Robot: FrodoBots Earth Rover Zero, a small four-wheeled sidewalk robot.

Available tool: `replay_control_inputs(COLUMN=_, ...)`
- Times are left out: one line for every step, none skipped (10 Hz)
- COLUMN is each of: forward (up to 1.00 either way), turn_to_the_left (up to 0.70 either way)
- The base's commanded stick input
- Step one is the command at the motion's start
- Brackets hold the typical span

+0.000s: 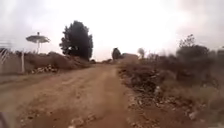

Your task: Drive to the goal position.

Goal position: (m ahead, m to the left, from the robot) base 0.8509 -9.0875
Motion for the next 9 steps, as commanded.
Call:
replay_control_inputs(forward=0.50, turn_to_the_left=0.00)
replay_control_inputs(forward=0.50, turn_to_the_left=0.00)
replay_control_inputs(forward=0.50, turn_to_the_left=0.00)
replay_control_inputs(forward=0.50, turn_to_the_left=0.00)
replay_control_inputs(forward=0.50, turn_to_the_left=0.00)
replay_control_inputs(forward=0.50, turn_to_the_left=0.00)
replay_control_inputs(forward=0.50, turn_to_the_left=0.00)
replay_control_inputs(forward=0.50, turn_to_the_left=0.00)
replay_control_inputs(forward=0.50, turn_to_the_left=0.00)
